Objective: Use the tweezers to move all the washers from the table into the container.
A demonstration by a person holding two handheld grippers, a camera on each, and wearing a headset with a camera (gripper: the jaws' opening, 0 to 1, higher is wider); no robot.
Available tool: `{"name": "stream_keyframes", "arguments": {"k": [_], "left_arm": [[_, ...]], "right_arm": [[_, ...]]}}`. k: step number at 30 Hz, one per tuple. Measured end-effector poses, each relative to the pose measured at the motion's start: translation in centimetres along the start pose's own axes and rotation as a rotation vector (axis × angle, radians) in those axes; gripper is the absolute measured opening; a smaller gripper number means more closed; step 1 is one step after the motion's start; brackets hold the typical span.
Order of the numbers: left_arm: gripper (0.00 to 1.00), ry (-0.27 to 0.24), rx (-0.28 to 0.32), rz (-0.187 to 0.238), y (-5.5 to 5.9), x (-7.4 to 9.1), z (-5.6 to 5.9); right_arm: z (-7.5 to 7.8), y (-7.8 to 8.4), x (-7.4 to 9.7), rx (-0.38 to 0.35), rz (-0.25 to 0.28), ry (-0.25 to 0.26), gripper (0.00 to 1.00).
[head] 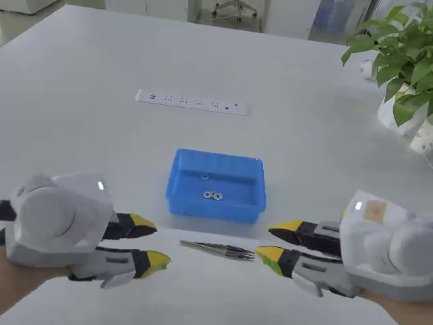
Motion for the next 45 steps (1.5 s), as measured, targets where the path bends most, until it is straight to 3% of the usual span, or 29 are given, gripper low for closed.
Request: {"name": "stream_keyframes", "arguments": {"k": [4, 7, 12, 19, 23, 26, 28, 29, 31, 34, 39, 45], "left_arm": [[0.47, 0.024, 0.029, 0.003, 0.2, 1.1, 2.2], [0.48, 0.023, 0.023, 0.018, 0.1, 2.4, 3.3], [0.52, 0.023, 0.019, 0.054, 0.0, 4.6, 4.6], [0.66, 0.048, 0.027, 0.1, -0.3, 6.0, 6.9], [0.67, 0.071, -0.043, 0.095, -0.8, 6.0, 8.1], [0.64, 0.034, -0.079, 0.085, -1.3, 6.1, 8.1], [0.62, 0.008, -0.077, 0.107, -1.8, 6.5, 7.7], [0.62, 0.0, -0.057, 0.138, -2.2, 6.8, 7.6], [0.63, -0.002, -0.047, 0.17, -2.6, 7.1, 7.6], [0.63, -0.02, -0.049, 0.151, -2.2, 7.4, 7.4], [0.6, -0.05, -0.015, 0.091, -0.3, 7.8, 7.0], [0.6, -0.055, 0.004, 0.097, 0.3, 8.1, 7.5]], "right_arm": [[-1.0, 0.8, 1.7, 0.023, 0.025, 0.061, 0.23], [-2.1, 0.7, 2.9, -0.036, 0.065, 0.069, 0.26], [-2.8, 0.5, 4.8, -0.043, 0.133, 0.095, 0.34], [-3.8, 0.8, 6.2, -0.067, 0.145, 0.063, 0.41], [-4.7, 0.8, 6.0, -0.074, 0.155, 0.041, 0.41], [-5.3, 0.9, 5.7, -0.095, 0.162, 0.024, 0.41], [-5.7, 1.1, 5.4, -0.078, 0.136, 0.031, 0.41], [-5.9, 1.2, 5.4, -0.064, 0.128, 0.042, 0.4], [-6.0, 1.1, 5.5, -0.074, 0.136, 0.042, 0.4], [-5.7, 1.5, 5.8, -0.088, 0.131, 0.055, 0.4], [-4.7, 2.4, 6.6, -0.113, 0.114, 0.07, 0.4], [-4.7, 2.3, 6.7, -0.133, 0.123, 0.067, 0.4]]}}
Point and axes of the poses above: the centre of the closed fingertips' face, and the gripper's own axes: x roughly backward along the fingers, z roughly to its right, y roughly out of its underside, the point moved 6 cm from there along x, roughly backward along the fingers, and after that the axes turned 4 degrees about -z, right-handed, at the moved point
